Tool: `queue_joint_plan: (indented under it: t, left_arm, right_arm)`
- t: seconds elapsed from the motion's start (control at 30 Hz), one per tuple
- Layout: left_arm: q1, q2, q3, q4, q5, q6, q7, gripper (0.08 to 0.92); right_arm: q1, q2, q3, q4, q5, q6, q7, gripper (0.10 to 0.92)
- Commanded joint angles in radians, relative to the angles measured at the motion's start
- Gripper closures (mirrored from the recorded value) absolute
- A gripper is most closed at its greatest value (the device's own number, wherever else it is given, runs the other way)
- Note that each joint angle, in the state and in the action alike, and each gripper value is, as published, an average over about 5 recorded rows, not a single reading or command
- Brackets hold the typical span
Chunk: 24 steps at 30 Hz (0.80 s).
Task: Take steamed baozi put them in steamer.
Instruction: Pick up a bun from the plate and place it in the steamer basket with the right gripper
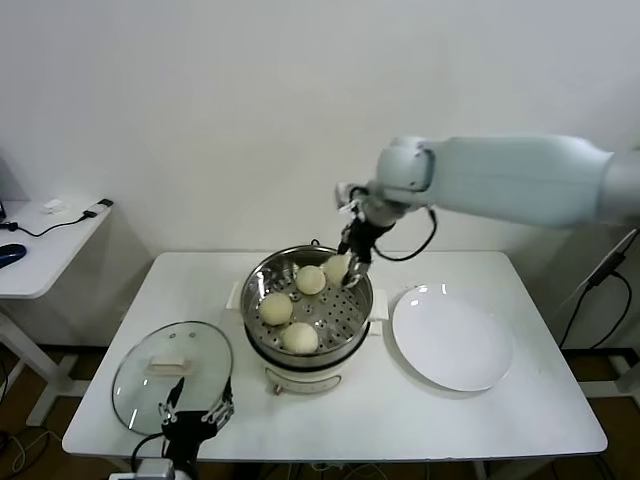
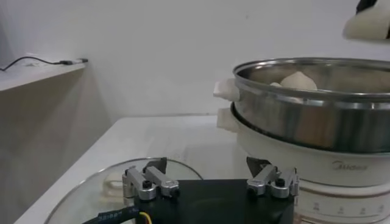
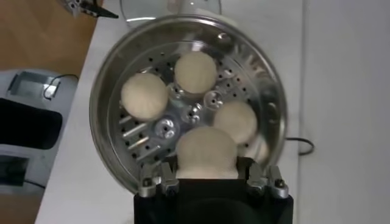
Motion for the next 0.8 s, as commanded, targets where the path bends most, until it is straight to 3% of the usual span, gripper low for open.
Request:
queue_joint_plan:
  t: [0.03, 0.6, 0.8]
  left_arm:
    - [-0.002, 0.000, -0.010, 0.005, -0.006, -0.002, 0.000, 0.177]
    - [-0.004, -0.001, -0.006, 0.007, -0.008, 0.003, 0.002, 0.177]
    - [-0.001, 0.000, -0.006, 0.004, -0.008, 0.004, 0.001, 0.177]
  right_arm:
    - [-0.190, 0.096, 0.003, -0.064, -0.053, -0.044, 0.058, 0.390]
    - [-0.191, 0.074, 0.015, -0.099, -0.093, -0.023, 0.029, 0.389]
    - [-0.168, 0.056, 0.051, -0.109, -0.087, 0.040, -0.027, 0.280]
